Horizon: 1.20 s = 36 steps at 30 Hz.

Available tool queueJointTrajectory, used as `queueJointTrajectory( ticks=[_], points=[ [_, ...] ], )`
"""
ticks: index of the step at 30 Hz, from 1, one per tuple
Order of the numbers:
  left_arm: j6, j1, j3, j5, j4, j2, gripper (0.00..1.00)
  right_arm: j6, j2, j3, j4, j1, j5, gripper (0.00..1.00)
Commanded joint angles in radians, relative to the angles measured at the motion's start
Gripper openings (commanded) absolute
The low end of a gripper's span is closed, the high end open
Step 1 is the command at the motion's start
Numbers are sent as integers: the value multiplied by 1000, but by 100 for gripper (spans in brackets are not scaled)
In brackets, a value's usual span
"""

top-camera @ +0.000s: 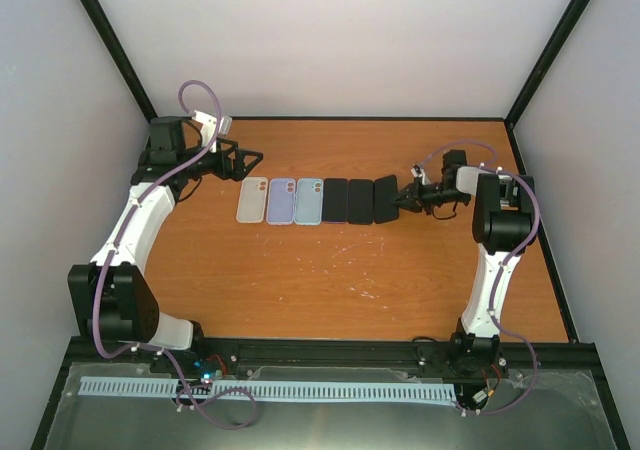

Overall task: Take the phone out of the phone case
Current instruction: Place the phone at the center of the board.

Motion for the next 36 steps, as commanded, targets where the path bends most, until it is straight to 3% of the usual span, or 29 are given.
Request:
queueJointTrajectory(
  ticks=[1,3,14,23,27,34,36],
  points=[
    [21,-2,1,-5,-4,4,100,-7,-13,-10,-43,-7,31,3],
    [18,-2,-3,-4,1,6,100,15,-14,-22,-19,-2,22,3],
    [4,-2,-17,-43,-6,3,100,-25,-36,-9,-38,29,124,30],
    [-65,17,-21,-190,-10,-19,100,-95,-139,-40,-59,30,275,73],
    [-126,89,-55,-165,31,-48,100,-127,-211,-71,-42,30,303,98],
    [-247,250,-133,-137,132,-101,100,-198,-409,-153,33,25,376,100],
    [-255,280,-180,-191,194,-133,100,-199,-497,-199,94,19,414,100]
  ],
)
